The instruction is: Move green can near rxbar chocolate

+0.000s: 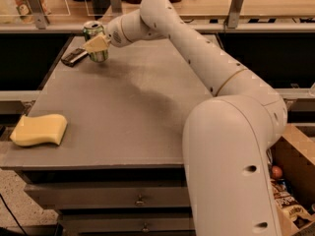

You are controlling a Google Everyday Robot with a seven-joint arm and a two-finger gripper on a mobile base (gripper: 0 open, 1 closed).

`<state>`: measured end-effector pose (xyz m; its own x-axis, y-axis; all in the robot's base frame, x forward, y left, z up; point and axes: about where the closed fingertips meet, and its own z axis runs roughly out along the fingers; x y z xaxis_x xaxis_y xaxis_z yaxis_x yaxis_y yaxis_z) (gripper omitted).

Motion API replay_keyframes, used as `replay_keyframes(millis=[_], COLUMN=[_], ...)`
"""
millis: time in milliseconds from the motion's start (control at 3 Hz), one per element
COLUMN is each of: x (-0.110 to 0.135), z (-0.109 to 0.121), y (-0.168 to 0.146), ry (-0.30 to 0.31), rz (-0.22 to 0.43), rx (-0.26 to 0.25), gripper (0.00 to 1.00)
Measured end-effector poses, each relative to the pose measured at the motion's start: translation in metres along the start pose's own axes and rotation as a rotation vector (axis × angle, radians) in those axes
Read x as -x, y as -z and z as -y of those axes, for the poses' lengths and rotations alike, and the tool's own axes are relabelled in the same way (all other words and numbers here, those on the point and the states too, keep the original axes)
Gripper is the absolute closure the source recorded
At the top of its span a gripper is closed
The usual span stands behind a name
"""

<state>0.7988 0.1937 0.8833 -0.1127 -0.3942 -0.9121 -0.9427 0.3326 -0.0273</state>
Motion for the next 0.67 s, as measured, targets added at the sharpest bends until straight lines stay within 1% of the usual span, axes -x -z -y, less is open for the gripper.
replay_keyframes(millis=[333,667], x=[-0.0022,-0.0030], z=[0.0024,0.0025], y=[-0.0090,-0.0179], ry=[-0.034,-0.054], rz=[-0.013,0.015], rx=[-0.033,-0.043], gripper=[1.00,0.82])
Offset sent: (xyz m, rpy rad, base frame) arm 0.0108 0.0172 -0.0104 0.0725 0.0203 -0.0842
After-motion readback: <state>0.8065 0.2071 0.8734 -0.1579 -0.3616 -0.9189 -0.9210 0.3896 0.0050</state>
